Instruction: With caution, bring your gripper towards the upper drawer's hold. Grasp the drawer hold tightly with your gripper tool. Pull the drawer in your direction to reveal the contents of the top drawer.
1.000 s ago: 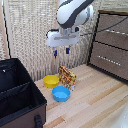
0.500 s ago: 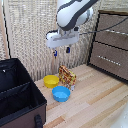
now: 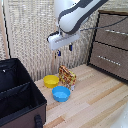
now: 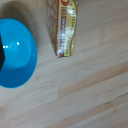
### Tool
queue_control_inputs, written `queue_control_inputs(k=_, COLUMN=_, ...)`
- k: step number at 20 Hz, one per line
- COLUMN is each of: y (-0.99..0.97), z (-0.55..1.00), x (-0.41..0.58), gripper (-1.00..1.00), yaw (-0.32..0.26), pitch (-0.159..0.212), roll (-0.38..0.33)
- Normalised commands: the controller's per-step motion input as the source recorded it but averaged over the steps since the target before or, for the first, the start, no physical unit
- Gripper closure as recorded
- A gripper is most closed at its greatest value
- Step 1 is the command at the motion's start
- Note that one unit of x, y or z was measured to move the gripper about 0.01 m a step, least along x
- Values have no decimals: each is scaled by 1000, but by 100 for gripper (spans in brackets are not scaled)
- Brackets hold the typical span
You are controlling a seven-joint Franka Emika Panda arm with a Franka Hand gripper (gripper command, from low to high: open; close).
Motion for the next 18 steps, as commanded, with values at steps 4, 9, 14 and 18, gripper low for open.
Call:
queue_control_inputs(k=4, y=-104, z=44, x=4, gripper=-100, yaw=111, pitch=0, roll=-344)
queue_control_inputs(k=9, y=-61, z=49, x=19, gripper=-100, yaw=112, pitch=0, roll=-351)
queue_control_inputs(k=14, y=-5, z=65, x=75, gripper=-100, yaw=115, pitch=0, roll=-363)
queue_control_inputs(k=18, y=17, z=170, x=179, gripper=-100, yaw=112, pitch=0, roll=-352)
